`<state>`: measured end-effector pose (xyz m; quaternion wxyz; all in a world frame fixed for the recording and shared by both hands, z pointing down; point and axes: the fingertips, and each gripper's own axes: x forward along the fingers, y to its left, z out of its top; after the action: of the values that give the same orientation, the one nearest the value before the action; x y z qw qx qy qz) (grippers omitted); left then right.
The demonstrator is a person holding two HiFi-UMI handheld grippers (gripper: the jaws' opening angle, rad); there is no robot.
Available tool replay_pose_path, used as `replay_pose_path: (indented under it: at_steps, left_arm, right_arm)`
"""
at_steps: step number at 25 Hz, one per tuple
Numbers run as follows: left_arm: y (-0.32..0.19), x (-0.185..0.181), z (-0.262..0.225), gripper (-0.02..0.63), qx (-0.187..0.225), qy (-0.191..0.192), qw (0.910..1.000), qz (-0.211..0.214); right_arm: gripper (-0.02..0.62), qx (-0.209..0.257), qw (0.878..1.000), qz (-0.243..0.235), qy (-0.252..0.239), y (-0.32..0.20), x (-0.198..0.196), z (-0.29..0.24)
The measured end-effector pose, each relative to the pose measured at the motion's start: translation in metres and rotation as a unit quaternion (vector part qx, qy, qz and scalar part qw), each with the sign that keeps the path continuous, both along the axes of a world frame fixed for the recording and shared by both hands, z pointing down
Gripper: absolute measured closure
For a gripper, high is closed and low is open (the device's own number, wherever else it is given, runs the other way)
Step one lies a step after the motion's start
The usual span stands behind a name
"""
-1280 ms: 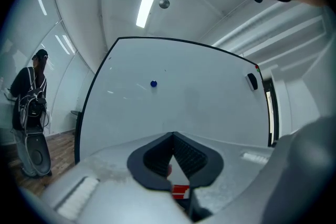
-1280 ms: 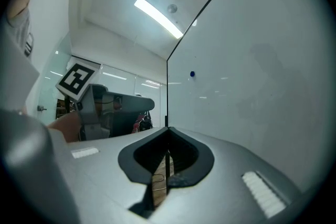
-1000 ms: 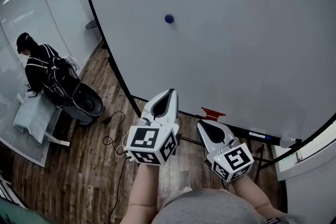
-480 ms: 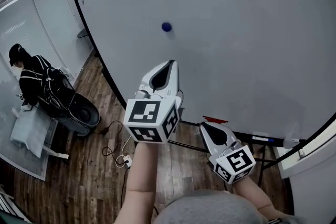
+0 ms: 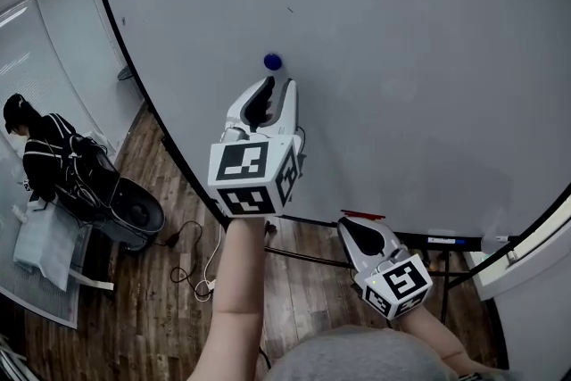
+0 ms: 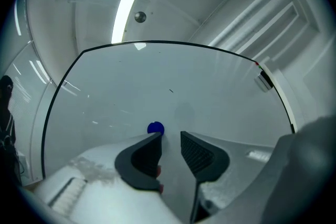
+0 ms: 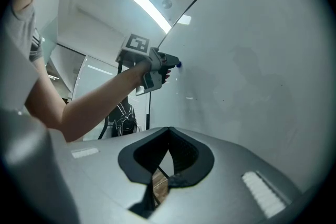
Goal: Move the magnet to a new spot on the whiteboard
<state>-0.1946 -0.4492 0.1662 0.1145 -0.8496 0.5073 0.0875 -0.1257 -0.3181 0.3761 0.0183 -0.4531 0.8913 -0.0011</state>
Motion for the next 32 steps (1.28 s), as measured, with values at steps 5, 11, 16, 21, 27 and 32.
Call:
replay_pose_path:
  at_steps: [5,11,16,21,27,32]
  left_arm:
    - [-0.018,-0.006,-0.006,0.476,0.007,0.010,0.9998,-0.014]
    - [-0.036,-0.010,-0.013,0.472,0.003,0.015,0.9998,-0.014]
    - [-0.038,-0.011,-0.015,0.472,0.003,0.017,0.9998,-0.013]
    - [-0.036,-0.011,-0.015,0.473,0.006,0.015,0.9997,-0.016]
    - [-0.035,-0.012,-0.012,0.476,0.000,0.017,0.9998,-0.012]
    - [-0.036,-0.010,-0.005,0.476,-0.011,0.017,0.9997,-0.012]
  right_arm:
    - [0.594,0.001,1.000,0.008,0.003,-0.007,0.002,0.000]
    - [0.594,0.001,1.000,0.017,0.000,-0.012,0.003,0.001]
    - [0.594,-0.003,1.000,0.023,-0.002,-0.013,0.005,0.003]
    - [0.594,-0.003,1.000,0.026,-0.005,-0.013,0.007,0.004]
    - [0.594,-0.005,1.000,0.024,-0.007,-0.010,0.004,0.007]
    - [0.594,-0.007,1.000,0.026,-0.008,-0.009,0.005,0.006]
